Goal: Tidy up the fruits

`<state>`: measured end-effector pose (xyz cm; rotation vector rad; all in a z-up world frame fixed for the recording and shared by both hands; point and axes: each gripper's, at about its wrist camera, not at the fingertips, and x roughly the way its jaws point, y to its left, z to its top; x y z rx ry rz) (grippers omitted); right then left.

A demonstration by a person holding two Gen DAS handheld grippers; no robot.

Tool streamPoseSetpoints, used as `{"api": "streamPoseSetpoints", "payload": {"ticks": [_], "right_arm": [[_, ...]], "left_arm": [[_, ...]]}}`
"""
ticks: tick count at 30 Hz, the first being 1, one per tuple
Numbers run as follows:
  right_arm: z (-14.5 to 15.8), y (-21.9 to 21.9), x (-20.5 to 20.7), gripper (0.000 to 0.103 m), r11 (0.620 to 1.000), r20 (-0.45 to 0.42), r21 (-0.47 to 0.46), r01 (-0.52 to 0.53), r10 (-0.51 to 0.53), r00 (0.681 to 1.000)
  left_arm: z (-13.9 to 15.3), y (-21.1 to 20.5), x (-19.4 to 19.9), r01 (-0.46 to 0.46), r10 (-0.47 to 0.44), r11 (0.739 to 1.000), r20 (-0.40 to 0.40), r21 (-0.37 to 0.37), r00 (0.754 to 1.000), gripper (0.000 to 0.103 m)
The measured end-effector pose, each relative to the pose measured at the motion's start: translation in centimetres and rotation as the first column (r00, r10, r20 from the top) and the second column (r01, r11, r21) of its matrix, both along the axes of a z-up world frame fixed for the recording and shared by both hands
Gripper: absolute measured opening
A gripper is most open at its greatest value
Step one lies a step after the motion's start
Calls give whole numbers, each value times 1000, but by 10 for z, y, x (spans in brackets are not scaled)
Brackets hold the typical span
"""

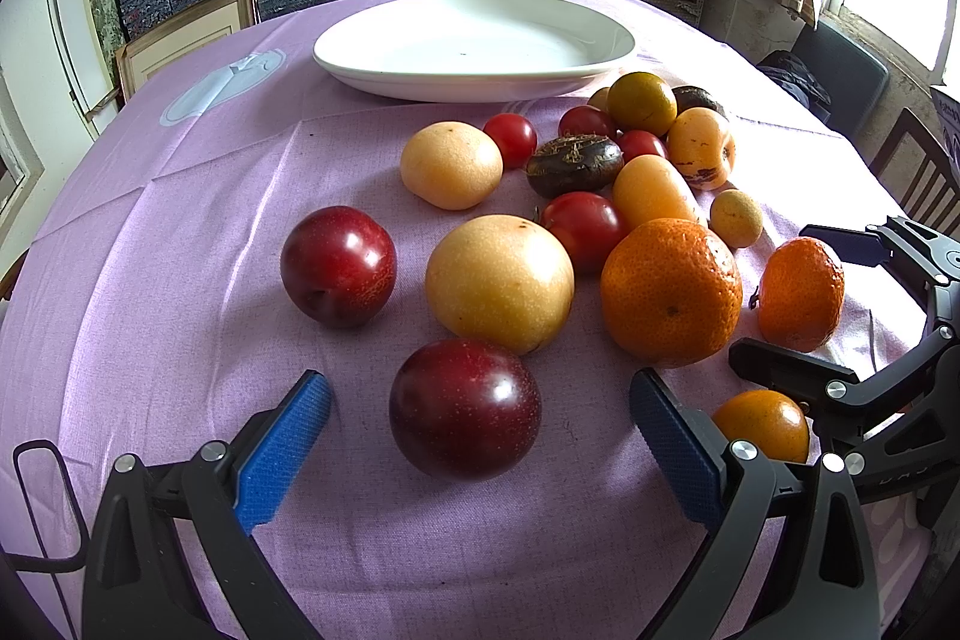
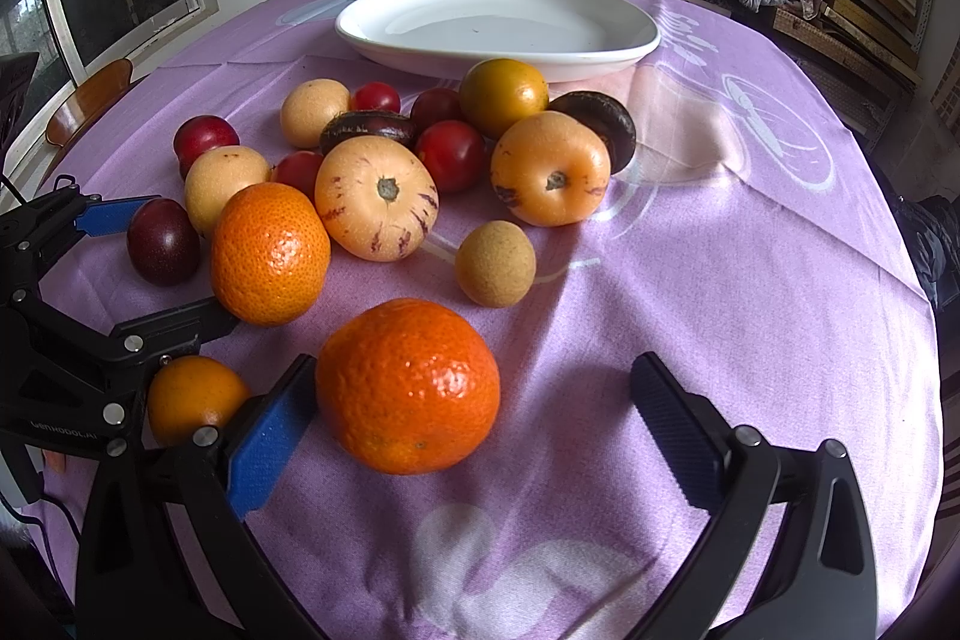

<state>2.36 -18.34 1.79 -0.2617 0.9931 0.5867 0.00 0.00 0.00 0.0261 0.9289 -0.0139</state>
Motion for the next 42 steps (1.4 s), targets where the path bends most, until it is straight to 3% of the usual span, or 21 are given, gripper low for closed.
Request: {"api": "streamPoseSetpoints", "payload": {"ticks": [23, 28, 35, 42], "right_arm": [[0, 0, 0, 99, 1000, 0, 0, 0, 0, 1000], [1, -5, -5, 99, 1000, 3, 6, -3, 3, 1000], [23, -39, -24, 99, 988, 66, 151, 17, -27, 997], [42, -60, -36, 99, 965, 133, 262, 32, -69, 989]], "left_arm": [[0, 0, 0, 0, 0, 1000, 0, 0, 1000, 100], [0, 4, -4, 64, -64, 998, -7, 2, 998, 100], [4, 22, -21, 132, -130, 990, 35, -54, 991, 100], [13, 20, -26, 132, -129, 991, 107, -19, 986, 100]]}}
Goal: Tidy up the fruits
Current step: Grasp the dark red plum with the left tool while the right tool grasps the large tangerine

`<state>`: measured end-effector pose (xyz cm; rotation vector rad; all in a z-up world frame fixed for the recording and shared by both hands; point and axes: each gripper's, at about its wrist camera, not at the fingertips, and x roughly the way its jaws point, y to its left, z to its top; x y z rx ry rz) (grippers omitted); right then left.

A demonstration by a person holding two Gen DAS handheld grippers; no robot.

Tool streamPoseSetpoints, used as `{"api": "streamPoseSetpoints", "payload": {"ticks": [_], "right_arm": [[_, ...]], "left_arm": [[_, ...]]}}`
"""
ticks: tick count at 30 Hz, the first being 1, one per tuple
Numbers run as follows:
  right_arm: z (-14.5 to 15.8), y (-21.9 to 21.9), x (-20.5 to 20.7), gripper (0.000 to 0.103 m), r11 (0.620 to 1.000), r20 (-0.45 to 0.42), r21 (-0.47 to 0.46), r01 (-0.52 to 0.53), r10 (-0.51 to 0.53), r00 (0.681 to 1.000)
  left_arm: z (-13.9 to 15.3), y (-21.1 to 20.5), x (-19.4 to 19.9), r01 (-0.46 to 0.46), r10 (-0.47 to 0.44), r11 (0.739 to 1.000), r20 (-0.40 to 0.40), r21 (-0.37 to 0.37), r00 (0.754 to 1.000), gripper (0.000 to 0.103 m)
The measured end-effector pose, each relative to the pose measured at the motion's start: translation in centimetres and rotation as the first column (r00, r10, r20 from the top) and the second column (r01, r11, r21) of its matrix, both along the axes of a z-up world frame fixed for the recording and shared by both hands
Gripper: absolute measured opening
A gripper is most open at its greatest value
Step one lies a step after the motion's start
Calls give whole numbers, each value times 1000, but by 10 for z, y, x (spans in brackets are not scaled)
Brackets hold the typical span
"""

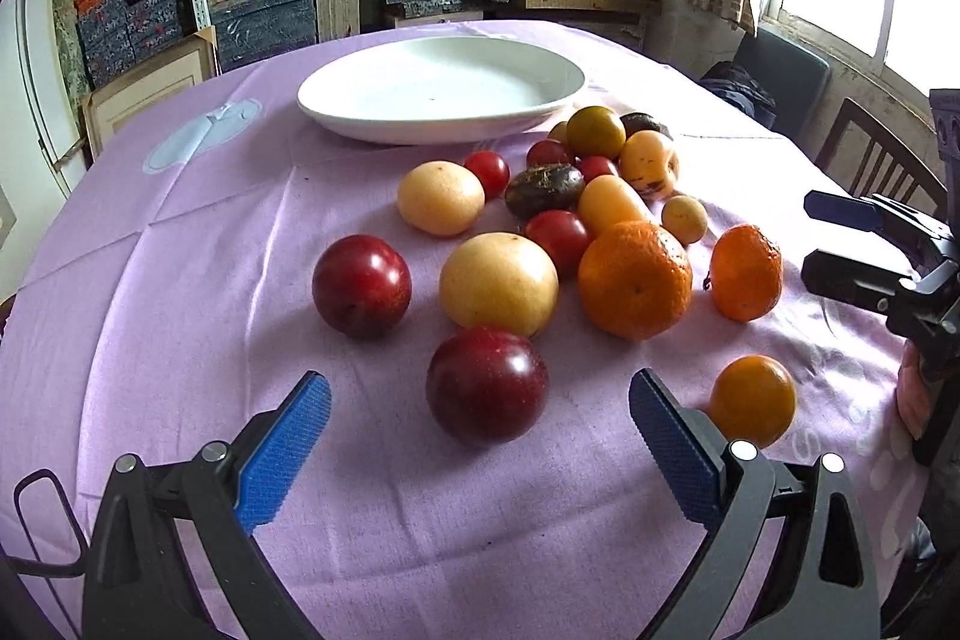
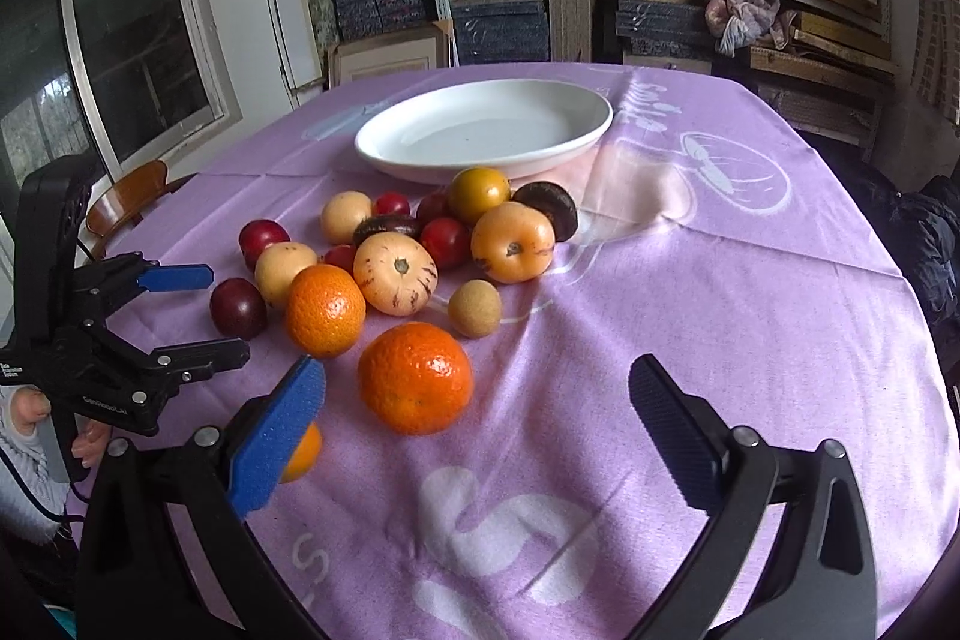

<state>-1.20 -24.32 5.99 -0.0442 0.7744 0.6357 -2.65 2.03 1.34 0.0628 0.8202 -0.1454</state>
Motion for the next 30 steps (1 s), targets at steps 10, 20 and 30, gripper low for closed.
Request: {"api": "streamPoseSetpoints", "payload": {"ticks": [10, 20, 30], "right_arm": [[2, 6, -5, 99, 1000, 14, -3, -21, 21, 1000], [-5, 23, -1, 98, 996, -13, -68, -63, 63, 998], [-19, 35, 12, 69, 992, -89, -101, -82, 73, 993]], "left_arm": [[0, 3, 4, 27, -29, 996, -25, -82, 999, 65], [-6, 5, 10, 17, -23, 994, -59, -112, 998, 49], [-5, 8, 9, 7, -14, 993, -58, -118, 998, 41]]}}
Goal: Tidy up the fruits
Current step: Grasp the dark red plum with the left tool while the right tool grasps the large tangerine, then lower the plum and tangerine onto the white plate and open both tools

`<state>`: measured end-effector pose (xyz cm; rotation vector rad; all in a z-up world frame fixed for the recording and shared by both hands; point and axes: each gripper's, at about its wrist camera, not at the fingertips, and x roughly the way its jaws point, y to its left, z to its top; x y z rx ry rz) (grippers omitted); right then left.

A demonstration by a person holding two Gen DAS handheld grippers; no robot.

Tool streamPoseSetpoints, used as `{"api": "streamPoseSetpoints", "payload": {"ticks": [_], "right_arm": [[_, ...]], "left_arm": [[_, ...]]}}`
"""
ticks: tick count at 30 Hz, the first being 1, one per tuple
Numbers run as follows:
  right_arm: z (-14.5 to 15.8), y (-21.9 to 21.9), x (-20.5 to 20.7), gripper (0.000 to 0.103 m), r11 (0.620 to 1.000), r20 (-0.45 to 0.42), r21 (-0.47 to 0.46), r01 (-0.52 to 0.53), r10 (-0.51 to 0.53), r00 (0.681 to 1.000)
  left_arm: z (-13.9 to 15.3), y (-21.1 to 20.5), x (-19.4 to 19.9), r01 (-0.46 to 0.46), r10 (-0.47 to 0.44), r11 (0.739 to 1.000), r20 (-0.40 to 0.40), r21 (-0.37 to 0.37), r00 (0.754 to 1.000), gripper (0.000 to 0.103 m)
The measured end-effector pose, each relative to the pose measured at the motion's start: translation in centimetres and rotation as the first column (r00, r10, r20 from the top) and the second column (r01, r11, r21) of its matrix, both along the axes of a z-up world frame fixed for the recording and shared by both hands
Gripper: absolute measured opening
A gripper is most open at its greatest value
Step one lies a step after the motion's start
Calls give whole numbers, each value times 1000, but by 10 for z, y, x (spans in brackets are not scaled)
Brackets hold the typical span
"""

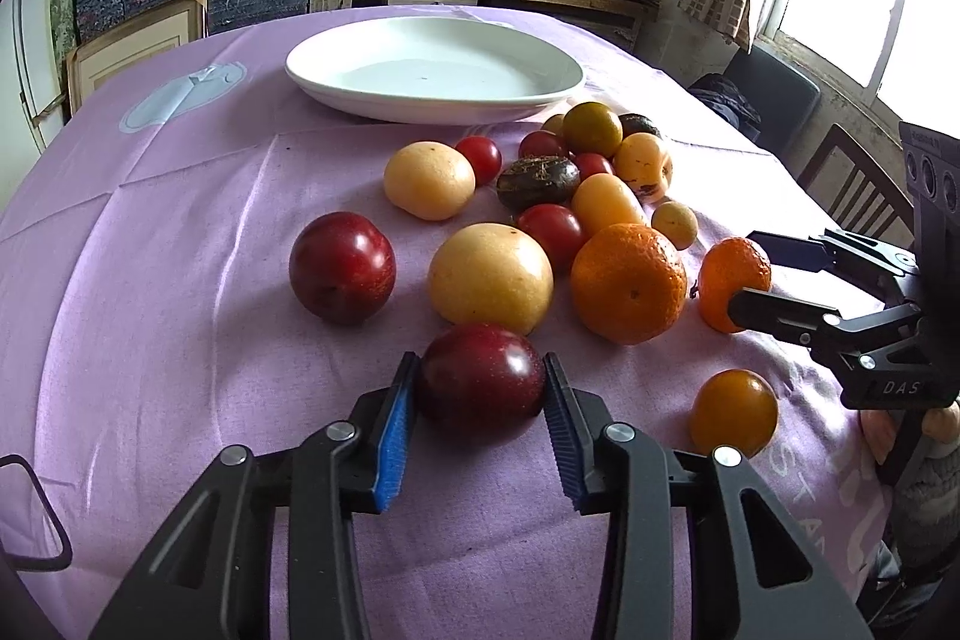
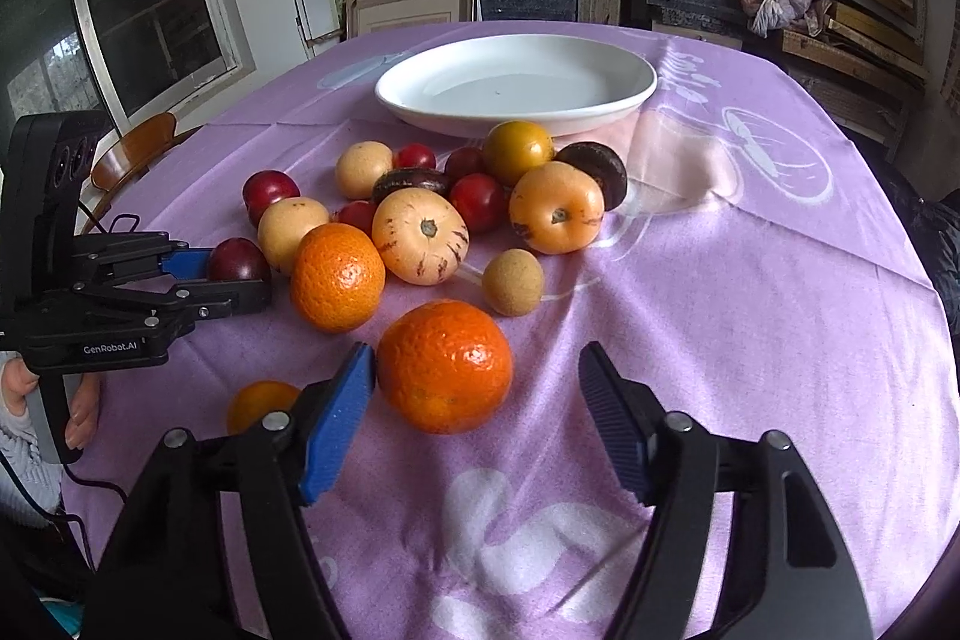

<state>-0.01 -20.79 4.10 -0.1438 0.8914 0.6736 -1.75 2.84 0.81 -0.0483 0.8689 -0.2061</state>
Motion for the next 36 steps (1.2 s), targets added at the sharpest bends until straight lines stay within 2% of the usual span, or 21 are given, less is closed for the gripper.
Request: {"api": "streamPoseSetpoints", "payload": {"ticks": [4, 6, 8, 13, 18, 20, 24, 27, 30, 33, 36], "right_arm": [[-5, 7, 3, 64, 1000, -18, -25, -7, 7, 1000], [-6, 10, 5, 58, 999, -29, -25, -20, 20, 999], [-9, 13, 7, 45, 999, -50, -21, -35, 34, 998], [-10, 11, 11, 45, 1000, -62, -7, -30, 29, 998], [0, 3, 9, 45, 1000, -24, 13, -4, 4, 1000], [12, -3, 10, 45, 999, -10, 35, 7, -7, 1000], [55, -11, 19, 45, 998, 56, 65, 26, -30, 998], [93, -10, 37, 45, 995, 132, 89, 46, -58, 990], [119, -1, 66, 45, 989, 166, 134, 70, -92, 982], [115, 20, 105, 45, 982, 148, 151, 114, -136, 979], [89, 41, 143, 45, 976, 89, 150, 158, -172, 981]], "left_arm": [[0, -1, 0, 1, -1, 1000, 0, 1, 1000, 41], [0, -1, 0, 2, -2, 1000, 0, -2, 1000, 41], [0, -1, -1, 2, -2, 1000, 0, -3, 1000, 41], [1, 0, -1, 5, -5, 1000, 5, -10, 1000, 40], [12, -3, -10, 1, -2, 1000, 58, 11, 998, 40], [19, -1, -12, -3, 4, 1000, 70, -10, 998, 40], [51, 4, -10, -26, 23, 1000, 134, 16, 991, 40], [91, 10, 5, -66, 59, 998, 209, 26, 976, 40], [124, 14, 32, -119, 108, 993, 272, 26, 956, 40], [132, 16, 74, -163, 151, 986, 278, 22, 949, 40], [113, 17, 112, -208, 200, 978, 236, 12, 951, 40]]}}
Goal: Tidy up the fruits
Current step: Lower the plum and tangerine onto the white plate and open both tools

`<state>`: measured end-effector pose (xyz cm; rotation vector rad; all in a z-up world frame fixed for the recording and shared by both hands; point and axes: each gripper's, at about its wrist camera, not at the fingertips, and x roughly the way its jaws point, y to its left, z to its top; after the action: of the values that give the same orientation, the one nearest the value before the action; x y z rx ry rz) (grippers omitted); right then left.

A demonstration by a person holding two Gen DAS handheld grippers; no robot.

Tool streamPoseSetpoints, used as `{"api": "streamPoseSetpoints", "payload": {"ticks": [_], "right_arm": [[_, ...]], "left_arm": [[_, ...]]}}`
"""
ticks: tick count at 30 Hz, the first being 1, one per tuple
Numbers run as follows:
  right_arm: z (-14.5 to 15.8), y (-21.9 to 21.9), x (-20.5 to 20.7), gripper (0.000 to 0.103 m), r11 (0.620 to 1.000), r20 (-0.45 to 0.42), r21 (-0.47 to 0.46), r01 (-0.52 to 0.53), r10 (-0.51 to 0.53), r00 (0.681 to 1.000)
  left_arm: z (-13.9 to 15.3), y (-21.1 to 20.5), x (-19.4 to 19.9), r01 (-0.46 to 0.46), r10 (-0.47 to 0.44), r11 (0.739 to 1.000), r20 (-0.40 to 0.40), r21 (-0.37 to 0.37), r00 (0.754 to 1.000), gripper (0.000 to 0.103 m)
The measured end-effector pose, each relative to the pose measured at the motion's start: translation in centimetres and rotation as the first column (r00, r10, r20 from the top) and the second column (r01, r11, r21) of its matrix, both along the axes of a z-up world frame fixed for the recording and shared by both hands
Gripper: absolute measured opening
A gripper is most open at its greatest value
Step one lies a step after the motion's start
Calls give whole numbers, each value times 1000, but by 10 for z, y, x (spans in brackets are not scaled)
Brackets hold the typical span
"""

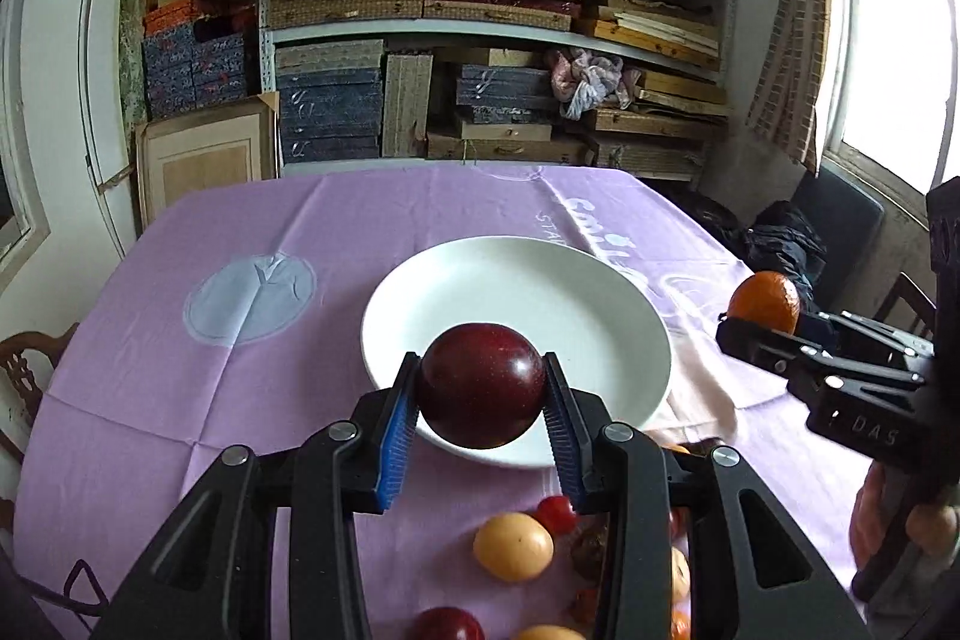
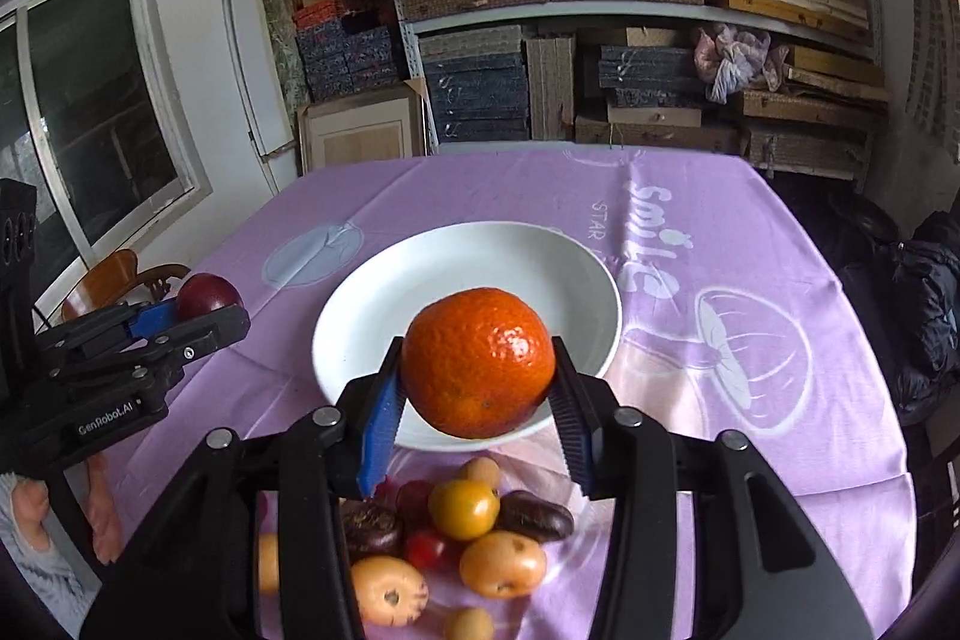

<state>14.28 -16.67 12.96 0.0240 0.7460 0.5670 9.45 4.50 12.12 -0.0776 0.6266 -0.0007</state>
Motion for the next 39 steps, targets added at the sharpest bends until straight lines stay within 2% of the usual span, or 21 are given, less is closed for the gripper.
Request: {"api": "streamPoseSetpoints", "payload": {"ticks": [3, 8, 13, 18, 19, 20, 21, 23, 25, 28, 29, 30, 32, 37, 39], "right_arm": [[-33, 18, 30, 45, 1000, -67, 4, 19, -18, 998], [-68, 36, 54, 45, 995, -88, -103, 17, -26, 996], [-85, 40, 64, 46, 992, -110, -128, 1, -15, 994], [-81, 35, 61, 65, 993, -55, -117, 18, -24, 998], [-78, 33, 59, 70, 993, -38, -119, 21, -26, 999], [-75, 32, 57, 74, 993, -19, -118, 27, -30, 999], [-69, 28, 53, 77, 993, 11, -108, 37, -36, 999], [-51, 17, 41, 93, 995, 96, -74, 67, -59, 994], [-24, -2, 21, 99, 996, 219, 1, 91, -89, 972], [9, -42, -23, 99, 980, 432, 194, 41, -123, 893], [15, -55, -36, 99, 968, 472, 248, 33, -150, 869], [18, -67, -47, 99, 959, 483, 283, 20, -160, 861], [19, -81, -59, 99, 958, 451, 286, 6, -140, 882], [1, -97, -97, 99, 989, 402, 147, -2, -58, 914], [-11, -100, -110, 99, 995, 374, 104, -8, -31, 927]], "left_arm": [[-20, -3, 27, -13, 13, 1000, -45, -4, 999, 40], [-48, -14, 55, -2, 10, 997, -102, 80, 995, 40], [-74, -11, 67, 18, -9, 998, -156, 56, 988, 40], [-66, 1, 61, -5, 11, 999, -124, 45, 992, 42], [-63, 1, 58, -7, 12, 999, -117, 46, 993, 44], [-60, 2, 56, -10, 14, 999, -109, 43, 994, 51], [-55, 2, 53, -17, 20, 999, -94, 40, 995, 64], [-44, 5, 46, -38, 40, 998, -54, 43, 998, 74], [-28, 10, 34, -58, 59, 998, -8, 37, 998, 78], [-3, 22, 13, -91, 91, 996, 69, 4, 993, 88], [4, 27, 2, -101, 101, 995, 91, -10, 991, 92], [7, 30, -7, -109, 110, 994, 100, -16, 989, 96], [6, 36, -29, -111, 112, 994, 87, -12, 990, 98], [-28, 47, -77, -102, 102, 994, -12, -24, 995, 99], [-46, 49, -95, -125, 125, 992, -31, 7, 992, 99]]}}
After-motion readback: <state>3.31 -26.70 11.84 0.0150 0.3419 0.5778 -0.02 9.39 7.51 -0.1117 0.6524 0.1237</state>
